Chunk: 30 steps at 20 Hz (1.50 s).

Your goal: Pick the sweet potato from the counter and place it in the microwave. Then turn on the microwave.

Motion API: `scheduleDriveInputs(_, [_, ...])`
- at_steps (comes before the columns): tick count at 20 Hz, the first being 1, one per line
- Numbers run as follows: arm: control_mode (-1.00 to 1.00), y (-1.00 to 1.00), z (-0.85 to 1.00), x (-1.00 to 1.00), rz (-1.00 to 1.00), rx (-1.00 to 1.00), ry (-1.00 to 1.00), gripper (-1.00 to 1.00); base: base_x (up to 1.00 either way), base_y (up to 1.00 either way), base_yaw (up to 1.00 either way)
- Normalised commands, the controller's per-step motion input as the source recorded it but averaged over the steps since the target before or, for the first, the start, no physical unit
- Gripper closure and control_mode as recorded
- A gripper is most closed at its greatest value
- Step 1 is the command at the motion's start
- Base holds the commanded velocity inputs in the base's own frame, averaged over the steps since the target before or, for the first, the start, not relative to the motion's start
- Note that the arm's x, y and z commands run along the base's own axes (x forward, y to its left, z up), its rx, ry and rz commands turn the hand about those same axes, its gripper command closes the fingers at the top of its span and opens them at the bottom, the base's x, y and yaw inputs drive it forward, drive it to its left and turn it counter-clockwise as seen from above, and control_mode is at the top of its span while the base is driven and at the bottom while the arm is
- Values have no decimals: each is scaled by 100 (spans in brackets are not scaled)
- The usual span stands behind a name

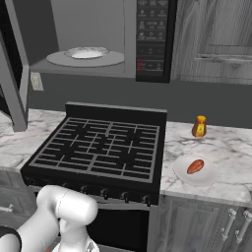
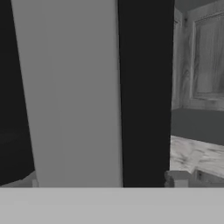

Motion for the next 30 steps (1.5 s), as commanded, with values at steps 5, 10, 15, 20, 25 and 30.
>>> scheduleDriveInputs(5, [-100, 2, -5, -6, 0, 0, -3, -100, 0, 0, 0])
scheduleDriveInputs(10, [-100, 20, -9, -12, 7, -3, -13, -100, 0, 0, 0])
scheduleDriveInputs(15, [-100, 26, -2, -16, 6, -3, -16, -100, 0, 0, 0])
scheduleDriveInputs(20, [-100, 25, 0, -10, 6, -2, -14, -100, 0, 0, 0])
scheduleDriveInputs(25, [-100, 26, -3, -4, 9, -1, -8, -100, 0, 0, 0])
scheduleDriveInputs(30, [-100, 29, -6, 0, 14, -1, 0, -100, 0, 0, 0])
